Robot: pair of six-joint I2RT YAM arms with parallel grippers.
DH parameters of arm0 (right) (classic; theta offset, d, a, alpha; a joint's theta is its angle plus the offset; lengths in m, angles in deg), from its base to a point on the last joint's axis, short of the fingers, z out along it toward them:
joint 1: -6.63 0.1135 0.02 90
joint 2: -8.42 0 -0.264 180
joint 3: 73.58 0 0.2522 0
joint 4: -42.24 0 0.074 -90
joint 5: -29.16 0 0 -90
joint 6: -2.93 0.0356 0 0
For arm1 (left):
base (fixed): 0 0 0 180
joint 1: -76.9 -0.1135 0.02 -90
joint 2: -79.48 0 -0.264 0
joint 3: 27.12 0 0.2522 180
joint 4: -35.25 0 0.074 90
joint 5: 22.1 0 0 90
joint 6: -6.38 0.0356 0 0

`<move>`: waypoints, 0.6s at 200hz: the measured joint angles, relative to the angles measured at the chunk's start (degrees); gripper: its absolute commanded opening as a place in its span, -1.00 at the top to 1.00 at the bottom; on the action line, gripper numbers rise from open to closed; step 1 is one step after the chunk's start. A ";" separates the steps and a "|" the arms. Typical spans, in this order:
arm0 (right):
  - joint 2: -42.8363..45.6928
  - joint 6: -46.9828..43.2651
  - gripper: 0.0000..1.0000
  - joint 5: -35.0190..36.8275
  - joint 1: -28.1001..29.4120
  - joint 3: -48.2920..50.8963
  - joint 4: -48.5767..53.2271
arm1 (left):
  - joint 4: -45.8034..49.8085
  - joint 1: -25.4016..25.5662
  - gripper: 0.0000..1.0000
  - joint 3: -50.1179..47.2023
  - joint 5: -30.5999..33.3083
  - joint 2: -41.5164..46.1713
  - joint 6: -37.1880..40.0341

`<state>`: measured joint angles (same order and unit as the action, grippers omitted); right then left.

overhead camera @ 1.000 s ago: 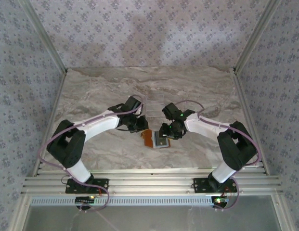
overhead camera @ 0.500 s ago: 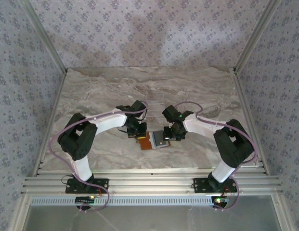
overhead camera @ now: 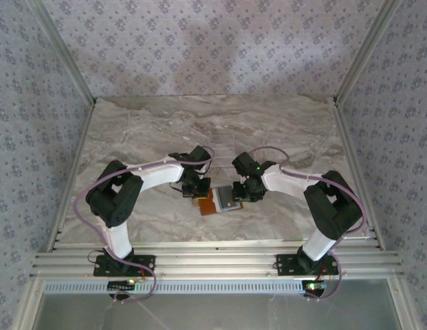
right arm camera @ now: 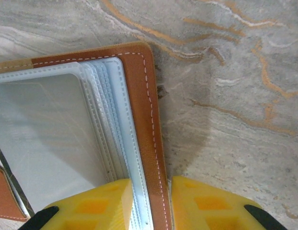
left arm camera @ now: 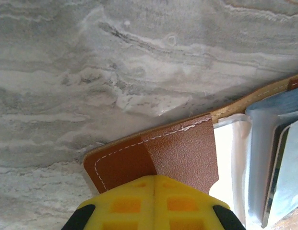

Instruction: Take the credit cards out of the card holder

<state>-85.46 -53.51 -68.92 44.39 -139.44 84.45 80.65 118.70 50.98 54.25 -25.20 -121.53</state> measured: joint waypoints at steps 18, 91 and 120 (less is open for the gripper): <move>1.70 0.00 0.42 0.15 0.26 1.60 0.17 | -0.92 1.03 0.98 0.02 0.85 0.00 1.29; 8.70 -0.42 0.25 -0.26 0.00 3.30 7.19 | -1.46 4.09 1.00 4.24 1.49 -2.38 5.99; 11.17 -0.94 0.21 -0.26 -0.87 2.73 9.16 | -1.51 4.09 1.00 4.42 1.51 -2.43 7.10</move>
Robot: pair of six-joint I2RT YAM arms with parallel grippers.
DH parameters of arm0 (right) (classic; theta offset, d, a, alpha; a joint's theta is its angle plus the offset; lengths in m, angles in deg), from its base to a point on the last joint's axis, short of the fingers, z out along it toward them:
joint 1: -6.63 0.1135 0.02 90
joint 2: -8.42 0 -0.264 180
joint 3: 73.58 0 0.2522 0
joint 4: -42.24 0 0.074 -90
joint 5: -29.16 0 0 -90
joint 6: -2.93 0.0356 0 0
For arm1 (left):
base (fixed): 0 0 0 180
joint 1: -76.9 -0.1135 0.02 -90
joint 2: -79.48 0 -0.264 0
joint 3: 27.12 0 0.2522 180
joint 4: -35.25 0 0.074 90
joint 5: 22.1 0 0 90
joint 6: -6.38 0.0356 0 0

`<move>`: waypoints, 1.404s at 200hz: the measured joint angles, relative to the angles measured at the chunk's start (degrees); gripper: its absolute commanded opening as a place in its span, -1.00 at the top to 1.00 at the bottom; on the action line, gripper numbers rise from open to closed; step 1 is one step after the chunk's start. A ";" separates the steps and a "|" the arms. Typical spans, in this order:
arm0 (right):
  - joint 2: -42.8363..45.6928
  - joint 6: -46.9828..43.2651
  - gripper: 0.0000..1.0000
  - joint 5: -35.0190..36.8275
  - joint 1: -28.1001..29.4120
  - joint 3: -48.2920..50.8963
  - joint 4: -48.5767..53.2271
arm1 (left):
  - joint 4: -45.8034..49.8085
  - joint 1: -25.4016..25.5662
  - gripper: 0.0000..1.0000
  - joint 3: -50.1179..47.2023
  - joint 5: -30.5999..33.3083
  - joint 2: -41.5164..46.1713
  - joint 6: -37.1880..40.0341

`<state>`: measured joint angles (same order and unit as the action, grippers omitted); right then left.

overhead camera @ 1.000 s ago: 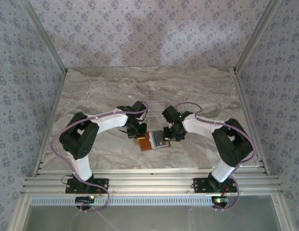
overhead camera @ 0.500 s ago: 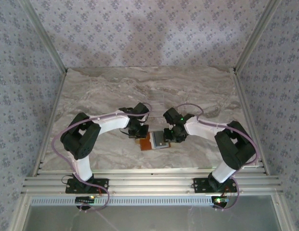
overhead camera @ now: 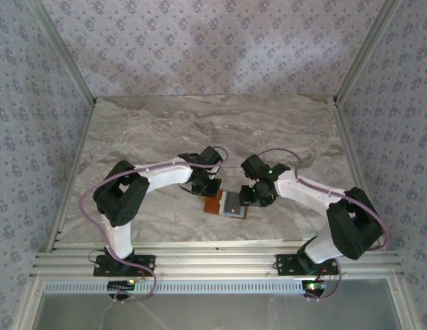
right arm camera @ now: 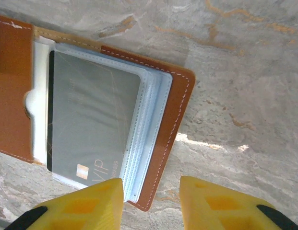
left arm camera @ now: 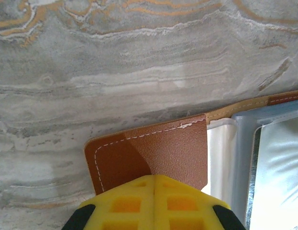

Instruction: Take the credit cards out of the card holder

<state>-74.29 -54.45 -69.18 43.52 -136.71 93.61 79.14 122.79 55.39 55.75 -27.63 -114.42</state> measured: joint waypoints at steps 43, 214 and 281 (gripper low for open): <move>1.07 -1.20 0.13 -0.44 -0.81 -4.85 2.05 | 0.90 0.28 1.00 1.33 0.17 0.00 1.46; -9.60 1.07 -0.20 -4.33 0.94 -8.22 -1.86 | -2.32 1.16 1.00 -5.77 -5.46 3.10 -3.78; -13.46 1.20 -0.17 -4.07 1.79 -8.22 -3.15 | -5.05 -0.04 1.00 -7.93 -6.54 4.37 -3.69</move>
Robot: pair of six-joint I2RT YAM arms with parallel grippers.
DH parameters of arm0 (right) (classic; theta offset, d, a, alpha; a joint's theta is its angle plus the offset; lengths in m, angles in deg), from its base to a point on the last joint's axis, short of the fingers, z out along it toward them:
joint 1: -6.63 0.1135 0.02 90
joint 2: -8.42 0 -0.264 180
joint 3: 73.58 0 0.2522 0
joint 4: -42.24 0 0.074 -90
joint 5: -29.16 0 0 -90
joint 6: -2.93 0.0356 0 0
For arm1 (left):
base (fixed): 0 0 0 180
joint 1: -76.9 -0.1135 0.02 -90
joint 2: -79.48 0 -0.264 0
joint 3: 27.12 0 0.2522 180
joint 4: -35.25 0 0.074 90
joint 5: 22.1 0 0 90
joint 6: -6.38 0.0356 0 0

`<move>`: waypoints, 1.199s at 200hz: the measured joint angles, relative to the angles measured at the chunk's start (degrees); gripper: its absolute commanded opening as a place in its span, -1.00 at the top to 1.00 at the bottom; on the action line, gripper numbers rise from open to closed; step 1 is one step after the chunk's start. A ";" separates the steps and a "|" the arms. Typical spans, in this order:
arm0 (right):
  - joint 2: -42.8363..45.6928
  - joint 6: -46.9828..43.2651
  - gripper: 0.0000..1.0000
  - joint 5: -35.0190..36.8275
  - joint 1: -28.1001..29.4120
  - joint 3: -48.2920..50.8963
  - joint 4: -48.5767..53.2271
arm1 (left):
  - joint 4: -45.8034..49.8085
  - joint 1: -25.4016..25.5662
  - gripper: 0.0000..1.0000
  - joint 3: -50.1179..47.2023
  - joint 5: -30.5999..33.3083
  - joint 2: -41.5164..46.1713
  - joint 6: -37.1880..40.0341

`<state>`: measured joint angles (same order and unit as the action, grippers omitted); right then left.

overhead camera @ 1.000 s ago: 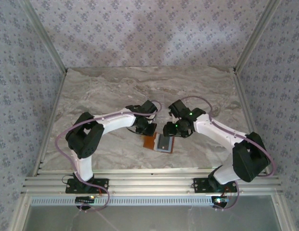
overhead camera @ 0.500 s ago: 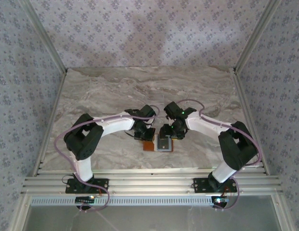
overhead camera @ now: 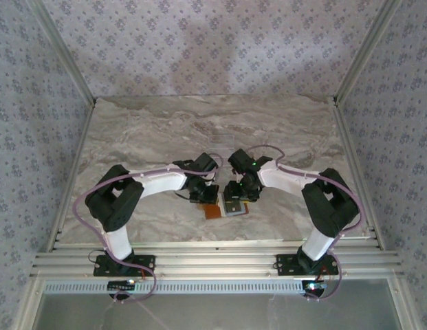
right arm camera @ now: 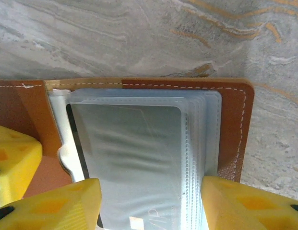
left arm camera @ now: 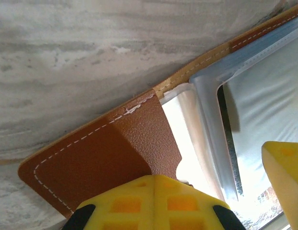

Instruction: Take the credit cards out of the card holder

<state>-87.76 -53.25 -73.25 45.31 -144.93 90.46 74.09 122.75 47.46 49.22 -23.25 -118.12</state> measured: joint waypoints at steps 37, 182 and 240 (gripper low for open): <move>-0.11 0.46 -0.14 -0.37 0.00 1.36 -2.60 | -0.15 -2.03 1.00 0.09 -0.07 0.00 1.01; 7.39 6.95 -0.14 0.76 2.27 5.81 -6.58 | 1.57 -4.63 0.62 4.90 -0.22 9.05 0.35; 8.61 7.85 -0.03 1.07 1.03 8.41 -7.32 | 4.50 -1.66 0.65 12.59 -1.92 7.85 -2.47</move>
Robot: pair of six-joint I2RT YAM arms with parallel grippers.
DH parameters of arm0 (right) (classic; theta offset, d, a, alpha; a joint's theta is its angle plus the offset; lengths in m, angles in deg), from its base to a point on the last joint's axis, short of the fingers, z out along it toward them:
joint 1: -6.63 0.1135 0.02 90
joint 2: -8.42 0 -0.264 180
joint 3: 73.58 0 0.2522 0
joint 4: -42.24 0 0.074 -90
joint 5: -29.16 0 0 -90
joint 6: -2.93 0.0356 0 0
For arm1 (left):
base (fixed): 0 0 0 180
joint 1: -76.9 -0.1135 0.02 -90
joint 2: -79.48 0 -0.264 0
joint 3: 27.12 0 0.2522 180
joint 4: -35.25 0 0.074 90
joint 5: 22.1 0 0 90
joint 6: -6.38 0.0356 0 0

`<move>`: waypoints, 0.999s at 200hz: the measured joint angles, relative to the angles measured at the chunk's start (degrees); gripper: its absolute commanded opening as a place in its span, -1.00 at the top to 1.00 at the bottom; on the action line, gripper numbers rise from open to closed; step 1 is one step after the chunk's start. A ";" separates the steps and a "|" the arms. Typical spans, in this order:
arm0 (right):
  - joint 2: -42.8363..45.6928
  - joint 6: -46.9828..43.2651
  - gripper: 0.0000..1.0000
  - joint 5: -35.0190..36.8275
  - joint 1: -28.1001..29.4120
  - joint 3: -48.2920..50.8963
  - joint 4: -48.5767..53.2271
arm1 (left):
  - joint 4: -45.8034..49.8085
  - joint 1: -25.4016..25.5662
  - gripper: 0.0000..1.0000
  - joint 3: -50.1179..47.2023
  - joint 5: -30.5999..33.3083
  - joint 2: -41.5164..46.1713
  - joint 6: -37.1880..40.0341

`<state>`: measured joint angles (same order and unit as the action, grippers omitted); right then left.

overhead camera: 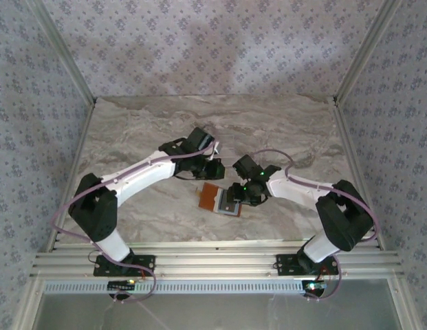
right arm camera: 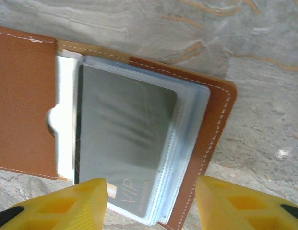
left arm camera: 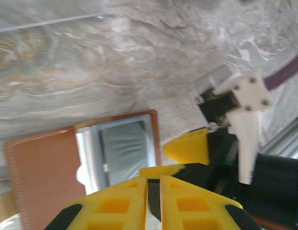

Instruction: Take the credit cards out of the card holder

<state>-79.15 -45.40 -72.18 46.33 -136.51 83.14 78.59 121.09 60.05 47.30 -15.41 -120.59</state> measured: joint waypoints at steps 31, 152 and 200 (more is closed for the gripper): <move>0.26 1.03 0.02 -0.57 -0.87 2.29 -2.49 | -5.42 0.42 0.66 -4.00 -3.54 -1.29 -2.45; -2.38 -0.46 0.20 -1.62 -2.84 2.73 -6.58 | -22.80 -2.89 0.60 -23.12 -5.79 -2.97 -8.02; -4.07 -1.62 0.23 -2.86 -2.86 1.64 -8.20 | -28.35 -2.89 0.42 -25.16 -7.96 -2.89 -10.80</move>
<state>-83.21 -47.02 -75.04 43.47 -134.87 74.94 50.25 118.20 34.89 39.34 -18.29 -131.38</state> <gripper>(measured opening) 0.384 0.282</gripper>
